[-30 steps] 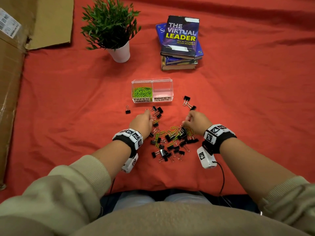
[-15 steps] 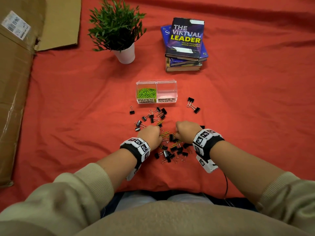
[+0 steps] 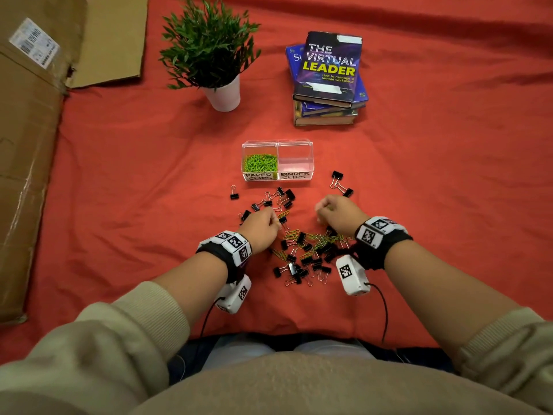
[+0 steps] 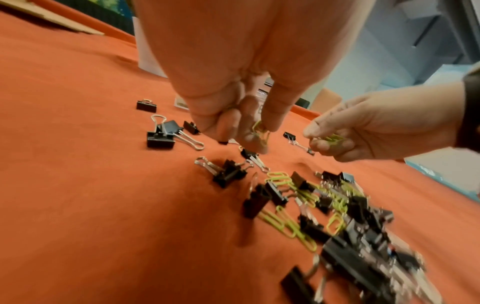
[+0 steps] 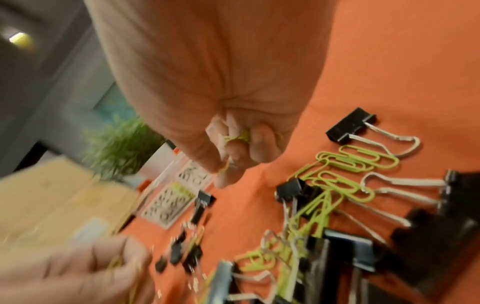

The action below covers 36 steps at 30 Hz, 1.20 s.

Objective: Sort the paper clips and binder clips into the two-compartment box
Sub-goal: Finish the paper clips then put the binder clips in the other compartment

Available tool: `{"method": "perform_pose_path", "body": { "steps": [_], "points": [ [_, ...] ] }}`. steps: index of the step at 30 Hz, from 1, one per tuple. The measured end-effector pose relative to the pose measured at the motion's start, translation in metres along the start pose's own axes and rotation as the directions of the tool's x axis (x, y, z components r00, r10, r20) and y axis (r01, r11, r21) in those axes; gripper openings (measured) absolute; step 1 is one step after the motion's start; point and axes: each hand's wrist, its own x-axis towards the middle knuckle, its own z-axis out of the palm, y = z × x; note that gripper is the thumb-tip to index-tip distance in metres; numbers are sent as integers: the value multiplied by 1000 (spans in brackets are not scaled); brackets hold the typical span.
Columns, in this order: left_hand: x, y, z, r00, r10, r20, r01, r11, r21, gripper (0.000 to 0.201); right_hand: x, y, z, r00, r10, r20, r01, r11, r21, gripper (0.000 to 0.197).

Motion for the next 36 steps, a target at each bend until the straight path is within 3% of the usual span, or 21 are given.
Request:
{"method": "perform_pose_path", "body": {
  "steps": [3, 6, 7, 10, 14, 17, 20, 24, 27, 29, 31, 33, 36],
  "points": [
    [2, 3, 3, 997, -44, 70, 56, 981, -186, 11, 2, 5, -10, 994, 94, 61, -108, 948, 299, 25],
    [4, 8, 8, 990, -82, 114, 113, 947, -300, 25, -2, 6, -10, 986, 123, 109, -157, 907, 391, 25],
    [5, 8, 11, 987, -94, 127, 131, 938, -321, 29, -4, 6, -8, 986, 122, 109, -152, 930, 334, 22],
    [7, 10, 14, 989, -97, 114, 129, 938, -321, 31, -7, 6, 4, 994, 42, 101, -36, 998, -60, 16],
    [9, 16, 14, 998, -45, 42, 50, 989, -136, 18, -9, 7, 23, 990, -89, 109, 132, 862, -489, 18],
    [11, 16, 16, 997, 53, 57, -60, 991, 120, 5, -9, 6, 30, 991, -78, 111, 130, 768, -627, 21],
    [12, 13, 19, 979, 151, 135, -192, 906, 378, 19, -10, 6, 37, 992, -62, 112, 124, 700, -704, 23],
    [14, 12, 21, 969, 197, 147, -245, 827, 506, 20, -12, 6, 40, 991, -54, 119, 125, 659, -742, 28],
    [15, 11, 22, 971, 176, 164, -237, 822, 519, 18, -11, 5, 39, 987, -54, 148, 145, 686, -713, 20],
    [15, 10, 22, 973, 165, 163, -226, 839, 496, 18, -8, 5, 37, 986, -32, 162, 130, 755, -642, 19],
    [14, 9, 20, 977, 156, 143, -204, 879, 431, 16, -5, 3, 31, 989, -25, 143, 92, 866, -491, 23],
    [13, 5, 17, 986, 131, 105, -160, 928, 337, 16, -2, -6, 19, 996, -35, 83, 57, 957, -284, 14],
    [15, 0, 8, 998, 64, 22, -67, 982, 176, 12, 6, -33, -2, 998, -64, 21, 65, 998, -24, 7]
  ]
}}
